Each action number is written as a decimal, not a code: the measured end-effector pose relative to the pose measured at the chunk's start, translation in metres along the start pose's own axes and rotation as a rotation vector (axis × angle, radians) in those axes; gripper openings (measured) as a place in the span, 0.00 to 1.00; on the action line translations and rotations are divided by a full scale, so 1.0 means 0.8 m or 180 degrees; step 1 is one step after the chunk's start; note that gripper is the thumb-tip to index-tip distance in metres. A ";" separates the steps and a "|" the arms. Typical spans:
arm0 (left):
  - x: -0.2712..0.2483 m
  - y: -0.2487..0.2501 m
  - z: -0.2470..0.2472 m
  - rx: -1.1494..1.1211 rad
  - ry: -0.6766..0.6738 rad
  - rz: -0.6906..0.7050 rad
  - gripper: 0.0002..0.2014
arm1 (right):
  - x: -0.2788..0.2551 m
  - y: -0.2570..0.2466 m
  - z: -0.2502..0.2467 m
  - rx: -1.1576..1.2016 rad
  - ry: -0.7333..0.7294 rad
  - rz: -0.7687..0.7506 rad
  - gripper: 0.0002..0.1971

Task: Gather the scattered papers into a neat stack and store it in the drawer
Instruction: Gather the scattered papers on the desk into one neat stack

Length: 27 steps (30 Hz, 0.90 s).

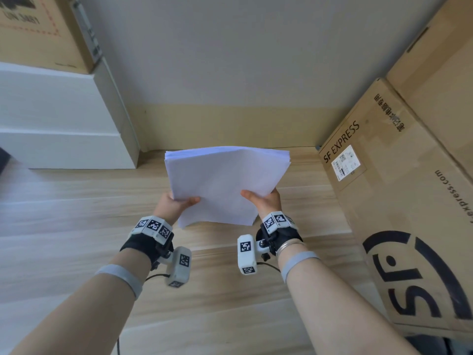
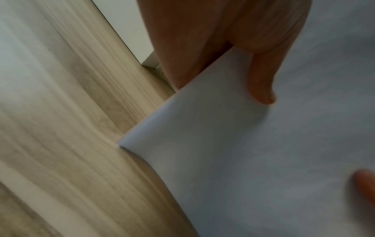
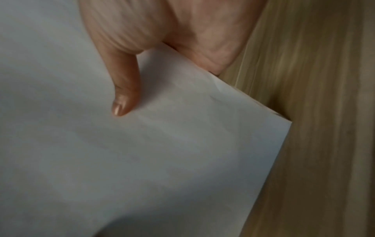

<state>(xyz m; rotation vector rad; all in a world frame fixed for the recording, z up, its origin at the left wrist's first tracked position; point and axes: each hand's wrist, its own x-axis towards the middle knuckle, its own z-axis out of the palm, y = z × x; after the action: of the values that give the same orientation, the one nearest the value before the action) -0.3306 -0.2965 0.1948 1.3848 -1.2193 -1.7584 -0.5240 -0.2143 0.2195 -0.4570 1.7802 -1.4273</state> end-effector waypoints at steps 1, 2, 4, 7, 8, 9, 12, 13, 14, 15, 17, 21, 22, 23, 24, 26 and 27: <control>0.001 -0.001 0.001 0.0073 0.0084 -0.0024 0.15 | -0.002 -0.002 0.000 -0.0111 -0.0039 0.0041 0.21; 0.001 0.000 0.003 0.0161 0.0152 -0.0016 0.10 | -0.003 -0.006 0.000 -0.0203 -0.0061 0.0045 0.21; 0.002 0.006 0.009 0.0343 0.0235 0.0075 0.05 | -0.004 -0.022 0.001 -0.0244 -0.0061 -0.0115 0.20; 0.003 0.018 0.011 0.0514 0.0371 0.0280 0.13 | 0.002 -0.068 0.004 -0.0096 0.0173 -0.0687 0.24; 0.003 0.023 0.011 0.0514 0.0430 0.0309 0.12 | 0.005 -0.087 0.004 -0.0251 0.0268 -0.1028 0.24; 0.005 0.028 0.010 0.0494 0.0477 0.0334 0.10 | 0.005 -0.108 0.004 -0.0487 0.0299 -0.1423 0.25; 0.011 0.043 0.006 0.0700 0.0649 0.0582 0.03 | 0.000 -0.167 0.010 -0.1535 -0.0065 -0.2315 0.25; 0.013 0.048 0.004 0.0830 0.0668 0.0682 0.02 | -0.003 -0.182 0.015 -0.2144 -0.0252 -0.2383 0.23; 0.015 0.054 0.004 0.0967 0.0656 0.0783 0.03 | -0.004 -0.193 0.021 -0.2742 -0.0441 -0.2327 0.21; 0.014 0.062 0.005 0.1117 0.0619 0.0885 0.06 | -0.006 -0.200 0.027 -0.3203 -0.0609 -0.2194 0.21; 0.009 0.075 0.008 0.1365 0.0553 0.1030 0.13 | -0.008 -0.204 0.035 -0.3753 -0.0842 -0.1873 0.21; 0.003 0.090 0.007 0.1538 0.0423 0.1201 0.06 | -0.010 -0.195 0.039 -0.3921 -0.0906 -0.1674 0.11; 0.005 0.090 0.004 0.1554 0.0401 0.1209 0.06 | -0.010 -0.191 0.038 -0.3841 -0.0803 -0.1680 0.07; 0.005 0.089 0.001 0.1613 0.0422 0.1211 0.09 | -0.010 -0.186 0.038 -0.3745 -0.0677 -0.1678 0.11; 0.008 0.086 -0.004 0.1723 0.0469 0.1199 0.13 | -0.011 -0.181 0.037 -0.3650 -0.0577 -0.1674 0.16; 0.012 0.078 -0.018 0.1973 0.0639 0.1171 0.22 | -0.009 -0.172 0.032 -0.3342 -0.0426 -0.1618 0.21; 0.015 0.071 -0.029 0.2031 0.0701 0.1152 0.23 | -0.008 -0.170 0.026 -0.3143 -0.0382 -0.1530 0.21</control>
<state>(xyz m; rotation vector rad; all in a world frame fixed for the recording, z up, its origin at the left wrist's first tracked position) -0.3169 -0.3370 0.2406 1.5134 -1.8555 -0.9736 -0.5304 -0.2641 0.3477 -1.5156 2.2756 -0.6561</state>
